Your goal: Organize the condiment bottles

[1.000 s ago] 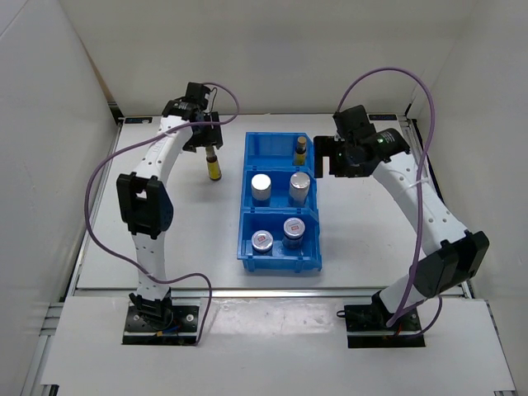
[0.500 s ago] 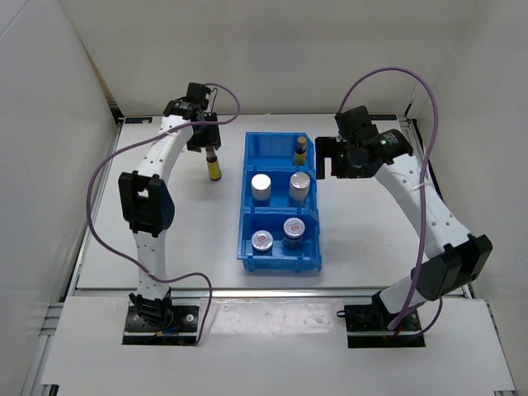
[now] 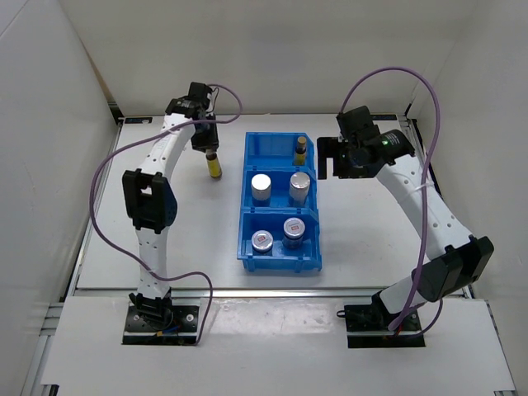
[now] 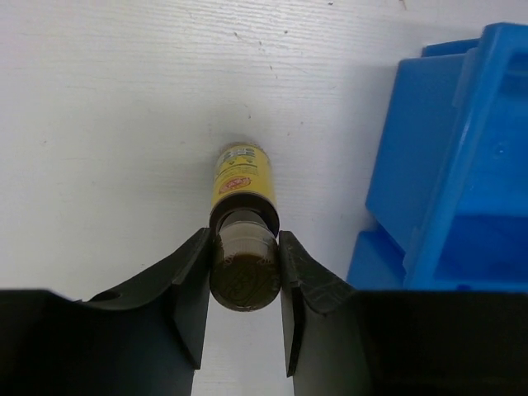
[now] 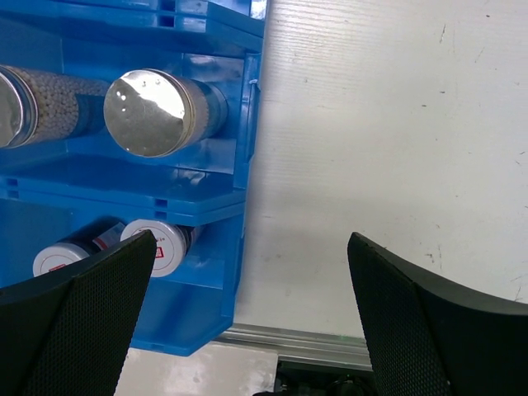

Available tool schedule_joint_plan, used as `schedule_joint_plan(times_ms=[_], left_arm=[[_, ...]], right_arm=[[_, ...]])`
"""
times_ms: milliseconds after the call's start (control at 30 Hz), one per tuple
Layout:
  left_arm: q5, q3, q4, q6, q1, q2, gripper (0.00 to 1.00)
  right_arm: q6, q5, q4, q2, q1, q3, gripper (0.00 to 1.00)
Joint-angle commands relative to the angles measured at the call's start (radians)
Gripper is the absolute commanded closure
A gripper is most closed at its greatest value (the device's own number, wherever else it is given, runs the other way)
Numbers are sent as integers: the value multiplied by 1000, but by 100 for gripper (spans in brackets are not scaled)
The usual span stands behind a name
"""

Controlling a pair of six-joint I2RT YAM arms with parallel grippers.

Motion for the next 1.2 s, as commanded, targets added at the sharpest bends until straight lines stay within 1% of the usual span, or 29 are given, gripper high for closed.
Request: schedule_joint_plan(times_ms=[0, 33, 100, 200, 267, 400, 533, 733, 933, 1133, 1167], left_arm=[[12, 116, -23, -12, 7, -55, 83], [12, 160, -33, -24, 7, -66, 87], [12, 202, -53, -38, 7, -77, 89], [26, 253, -63, -81, 7, -126, 89], [40, 283, -63, -114, -15, -135, 89], [75, 330, -35, -125, -90, -147, 89], [85, 330, 31, -116, -162, -147, 89], [94, 340, 42, -107, -240, -69, 89], [32, 320, 42, -87, -272, -5, 89], [9, 311, 42, -68, -273, 63, 89], [9, 311, 42, -68, -273, 72, 88]], right_arm=[[-5, 19, -9, -38, -5, -13, 0], [-5, 19, -9, -38, -5, -13, 0], [-5, 19, -9, -47, -5, -13, 0], [-5, 19, -9, -58, -5, -13, 0], [-5, 19, -9, -58, -5, -35, 0], [-5, 19, -9, -76, -15, -58, 0], [-5, 19, -9, -87, -15, -78, 0], [-5, 19, -9, -130, -45, -118, 0], [-14, 10, -9, -170, -78, -151, 0], [-14, -1, -9, -188, -96, -202, 0], [-14, -12, -9, -188, -96, -202, 0]])
